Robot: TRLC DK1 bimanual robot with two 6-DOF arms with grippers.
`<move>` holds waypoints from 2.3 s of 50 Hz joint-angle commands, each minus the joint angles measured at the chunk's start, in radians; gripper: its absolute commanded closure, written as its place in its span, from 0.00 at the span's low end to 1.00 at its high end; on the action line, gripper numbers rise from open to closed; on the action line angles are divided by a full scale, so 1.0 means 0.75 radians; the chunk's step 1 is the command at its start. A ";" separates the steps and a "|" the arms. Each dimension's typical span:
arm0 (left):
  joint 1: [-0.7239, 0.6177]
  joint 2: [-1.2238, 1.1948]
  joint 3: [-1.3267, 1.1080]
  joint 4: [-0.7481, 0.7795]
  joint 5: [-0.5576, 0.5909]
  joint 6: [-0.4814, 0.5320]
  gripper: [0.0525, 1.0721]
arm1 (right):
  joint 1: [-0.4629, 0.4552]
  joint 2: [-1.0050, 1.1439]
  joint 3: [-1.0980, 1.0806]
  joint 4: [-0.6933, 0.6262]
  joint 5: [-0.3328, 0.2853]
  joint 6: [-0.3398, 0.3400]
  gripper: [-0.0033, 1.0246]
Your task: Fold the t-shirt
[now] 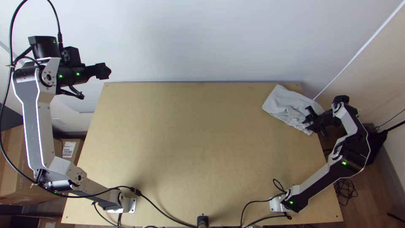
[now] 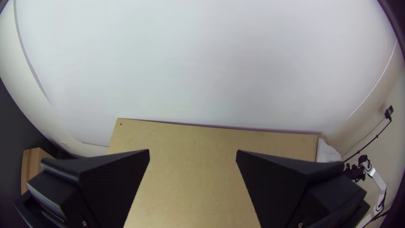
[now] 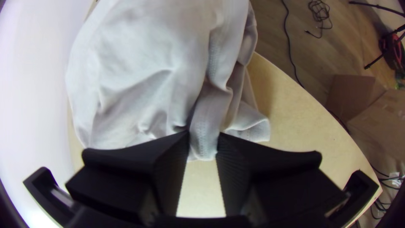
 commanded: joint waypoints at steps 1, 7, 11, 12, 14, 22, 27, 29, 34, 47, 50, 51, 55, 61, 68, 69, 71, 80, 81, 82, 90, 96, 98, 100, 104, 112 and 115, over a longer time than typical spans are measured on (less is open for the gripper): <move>0.019 -0.015 -0.008 0.010 0.009 0.002 0.04 | -0.020 -0.006 -0.019 -0.005 0.011 0.011 0.98; 0.030 -0.021 -0.008 0.008 0.009 0.004 0.04 | -0.055 -0.067 -0.033 -0.056 0.015 -0.021 0.98; 0.034 -0.021 -0.008 0.004 0.011 0.004 0.04 | -0.083 -0.112 -0.037 -0.091 0.019 -0.046 0.98; 0.034 -0.023 -0.008 0.004 0.011 0.002 0.04 | -0.091 -0.120 -0.037 -0.106 0.021 -0.050 0.98; 0.034 -0.023 -0.008 0.002 0.011 0.002 0.04 | -0.104 -0.143 -0.037 -0.128 0.021 -0.068 0.98; 0.021 -0.023 -0.008 0.002 0.011 -0.002 0.04 | -0.143 -0.198 -0.064 -0.157 0.069 -0.120 0.98; 0.009 -0.025 -0.008 0.002 0.011 -0.007 0.04 | -0.161 -0.198 -0.100 -0.163 0.095 -0.140 0.98; 0.005 -0.025 -0.006 0.002 0.011 -0.009 0.04 | -0.161 -0.192 -0.119 -0.163 0.095 -0.144 0.96; 0.003 -0.025 0.001 0.006 0.011 -0.009 0.04 | -0.161 -0.188 -0.133 -0.163 0.095 -0.152 0.31; 0.030 -0.047 0.007 0.008 0.011 0.004 0.04 | -0.077 -0.429 -0.168 0.036 0.197 -0.236 0.10; 0.034 -0.062 0.009 0.010 0.009 0.004 0.04 | -0.020 -0.529 -0.213 0.121 0.204 -0.302 0.05; 0.034 -0.064 0.009 0.012 0.011 0.004 0.04 | -0.004 -0.558 -0.227 0.150 0.204 -0.320 0.05; 0.036 -0.080 0.009 0.026 0.011 0.004 0.04 | 0.076 -0.668 -0.258 0.246 0.201 -0.385 0.05; 0.040 -0.105 0.007 0.028 0.011 -0.002 0.04 | 0.191 -0.820 -0.297 0.484 0.185 -0.424 0.05; 0.048 -0.176 -0.034 0.067 0.009 -0.015 0.04 | 0.334 -0.979 -0.305 0.659 0.175 -0.492 0.07; 0.050 -0.191 -0.047 0.082 0.007 -0.015 0.04 | 0.356 -1.000 -0.299 0.676 0.177 -0.498 0.09; 0.060 -0.227 -0.079 0.114 0.000 -0.021 0.04 | 0.410 -1.034 -0.289 0.680 0.177 -0.518 0.11; 0.066 -0.536 -0.494 0.572 -0.006 -0.035 0.04 | 0.569 -1.175 -0.211 0.715 0.212 -0.545 0.04; 0.066 -0.573 -0.544 0.620 -0.006 -0.037 0.04 | 0.581 -1.188 -0.196 0.711 0.218 -0.543 0.04; 0.066 -0.602 -0.584 0.658 -0.006 -0.037 0.04 | 0.594 -1.204 -0.186 0.706 0.232 -0.541 0.04; 0.060 -0.761 -0.777 0.744 -0.008 -0.037 0.04 | 0.733 -1.396 -0.178 0.766 0.336 -0.586 0.04; 0.060 -0.888 -0.961 0.834 -0.008 -0.033 0.04 | 0.841 -1.544 -0.235 0.811 0.334 -0.619 0.04; 0.060 -0.954 -1.053 0.892 -0.008 -0.027 0.04 | 0.856 -1.597 -0.297 0.852 0.336 -0.623 0.04; 0.060 -1.027 -1.159 0.979 -0.008 -0.033 0.04 | 0.856 -1.658 -0.381 0.923 0.334 -0.623 0.04; 0.064 -1.211 -1.411 1.190 -0.008 -0.043 0.04 | 0.856 -1.832 -0.659 1.173 0.336 -0.657 0.04; 0.077 -1.604 -1.893 1.532 -0.008 -0.054 0.04 | 0.856 -2.249 -1.217 1.668 0.334 -0.670 0.04; 0.075 -1.706 -2.016 1.564 -0.008 -0.054 0.04 | 0.860 -2.337 -1.307 1.662 0.334 -0.668 0.04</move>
